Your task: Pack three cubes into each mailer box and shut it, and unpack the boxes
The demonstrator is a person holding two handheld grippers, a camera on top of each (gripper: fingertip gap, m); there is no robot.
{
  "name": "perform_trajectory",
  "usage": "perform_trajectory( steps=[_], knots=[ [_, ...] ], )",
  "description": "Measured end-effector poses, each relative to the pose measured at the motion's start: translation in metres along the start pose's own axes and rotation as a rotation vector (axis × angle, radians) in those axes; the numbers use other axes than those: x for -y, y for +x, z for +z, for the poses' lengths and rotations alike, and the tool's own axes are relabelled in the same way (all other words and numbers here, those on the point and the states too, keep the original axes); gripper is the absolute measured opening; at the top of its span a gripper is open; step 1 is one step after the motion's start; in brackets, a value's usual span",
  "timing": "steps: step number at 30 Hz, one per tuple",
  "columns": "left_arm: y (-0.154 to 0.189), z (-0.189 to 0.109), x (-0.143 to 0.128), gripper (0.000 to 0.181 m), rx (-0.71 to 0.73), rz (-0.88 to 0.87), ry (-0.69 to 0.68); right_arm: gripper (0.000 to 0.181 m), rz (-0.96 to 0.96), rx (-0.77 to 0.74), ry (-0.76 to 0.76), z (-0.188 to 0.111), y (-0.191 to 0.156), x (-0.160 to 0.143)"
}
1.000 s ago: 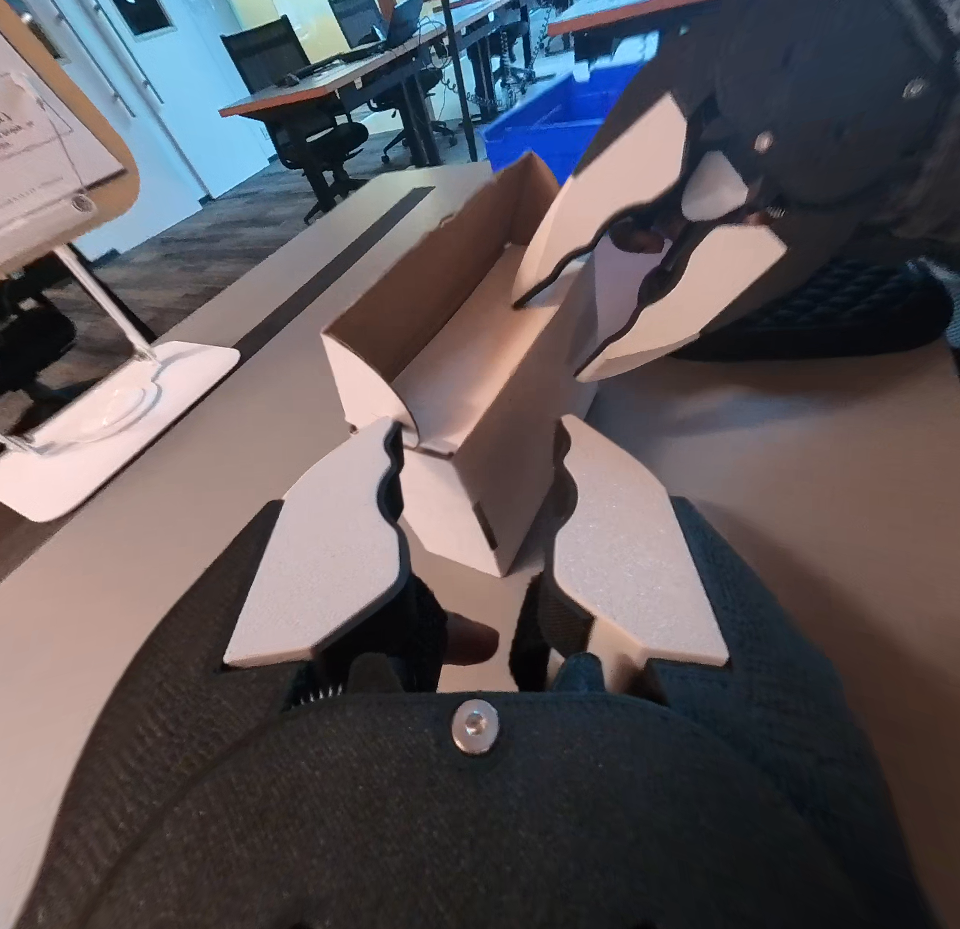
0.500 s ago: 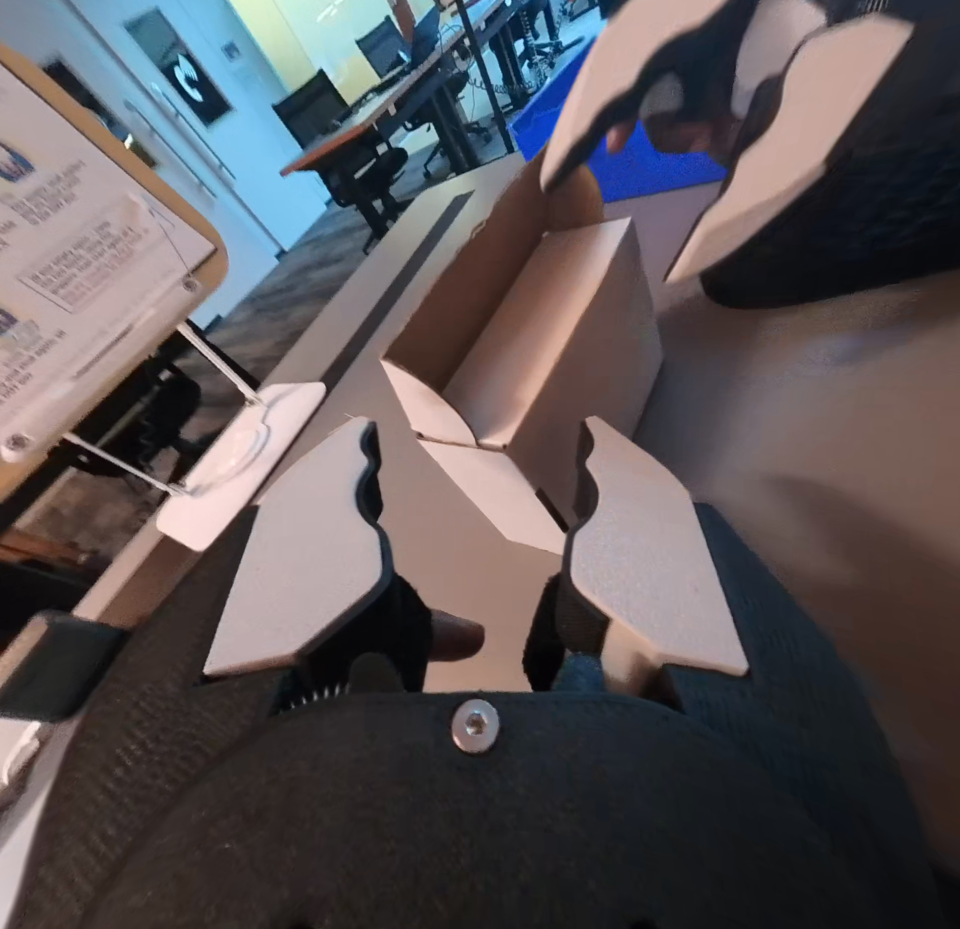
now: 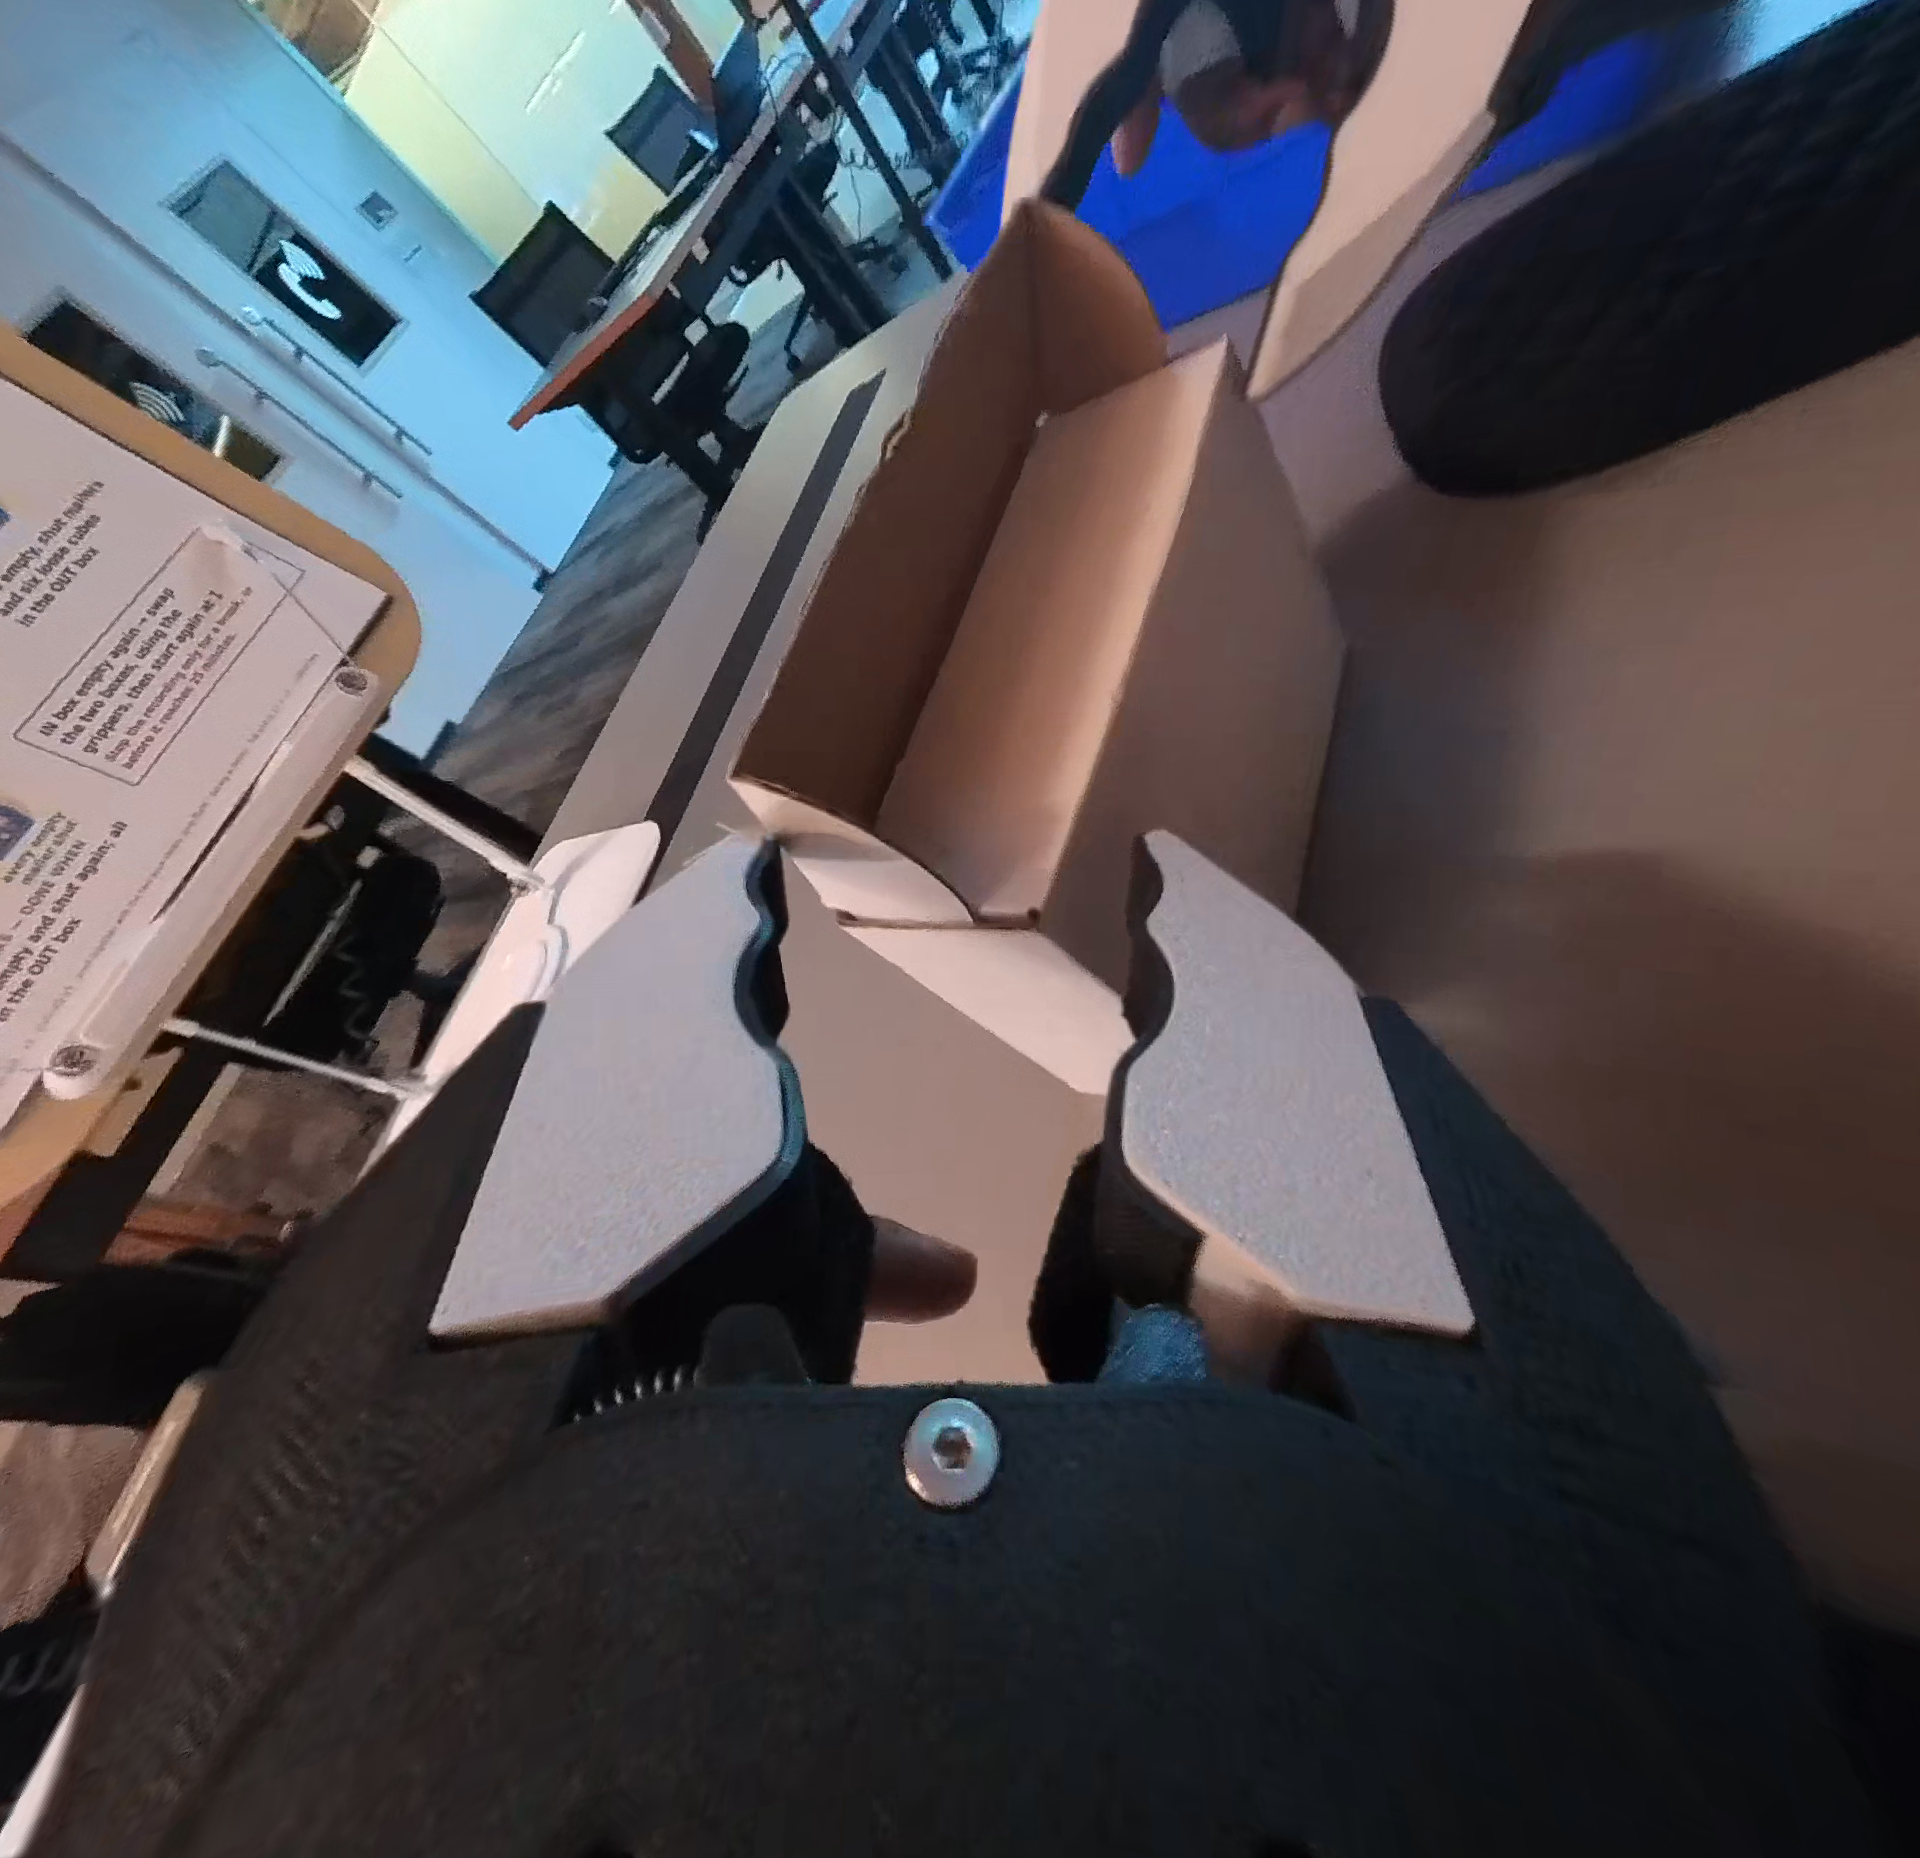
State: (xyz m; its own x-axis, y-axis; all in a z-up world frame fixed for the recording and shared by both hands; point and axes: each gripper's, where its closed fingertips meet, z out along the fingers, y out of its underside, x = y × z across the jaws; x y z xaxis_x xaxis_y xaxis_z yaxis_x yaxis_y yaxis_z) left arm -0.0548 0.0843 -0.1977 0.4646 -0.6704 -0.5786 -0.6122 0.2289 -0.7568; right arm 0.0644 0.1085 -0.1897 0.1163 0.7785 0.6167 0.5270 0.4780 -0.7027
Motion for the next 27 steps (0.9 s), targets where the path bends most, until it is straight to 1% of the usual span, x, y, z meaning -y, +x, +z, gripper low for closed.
perform_trajectory(
  steps=[1,2,7,9,12,14,16,17,19,21,23,27],
  knots=[
    [0.002,0.0,-0.002,0.062,-0.002,0.006,-0.013,0.057,-0.035,-0.014,-0.026,0.001,0.0,-0.004],
    [0.003,-0.001,-0.003,0.062,-0.003,0.006,-0.014,0.057,-0.061,-0.021,-0.04,0.001,-0.002,-0.007],
    [0.004,-0.004,-0.005,0.049,-0.002,-0.012,-0.018,0.05,-0.069,-0.017,-0.047,0.0,-0.005,-0.01],
    [0.011,-0.003,-0.017,0.042,-0.044,-0.015,-0.084,0.047,-0.072,-0.013,-0.056,-0.001,-0.006,-0.011],
    [0.012,-0.005,-0.015,0.041,-0.036,-0.03,-0.062,0.037,-0.047,0.043,-0.081,-0.001,-0.013,-0.016],
    [0.009,-0.009,-0.007,0.043,-0.04,-0.107,-0.007,0.044,0.048,0.086,-0.035,-0.002,-0.016,-0.012],
    [0.001,-0.016,0.008,0.042,-0.034,-0.19,0.098,0.044,0.223,0.142,0.086,-0.009,-0.013,0.004],
    [-0.004,-0.019,0.015,0.04,-0.035,-0.233,0.144,0.041,0.306,0.175,0.147,-0.013,-0.01,0.012],
    [-0.014,-0.025,0.026,0.03,-0.047,-0.321,0.221,0.026,0.428,0.203,0.248,-0.02,0.001,0.025],
    [-0.021,-0.026,0.033,0.01,-0.079,-0.417,0.277,0.008,0.539,0.219,0.293,-0.021,0.012,0.029],
    [-0.024,-0.023,0.033,0.002,-0.117,-0.506,0.29,0.001,0.63,0.25,0.307,-0.018,0.016,0.03],
    [-0.02,-0.014,0.022,0.0,-0.176,-0.598,0.246,0.0,0.72,0.296,0.279,-0.007,0.012,0.019]
  ],
)
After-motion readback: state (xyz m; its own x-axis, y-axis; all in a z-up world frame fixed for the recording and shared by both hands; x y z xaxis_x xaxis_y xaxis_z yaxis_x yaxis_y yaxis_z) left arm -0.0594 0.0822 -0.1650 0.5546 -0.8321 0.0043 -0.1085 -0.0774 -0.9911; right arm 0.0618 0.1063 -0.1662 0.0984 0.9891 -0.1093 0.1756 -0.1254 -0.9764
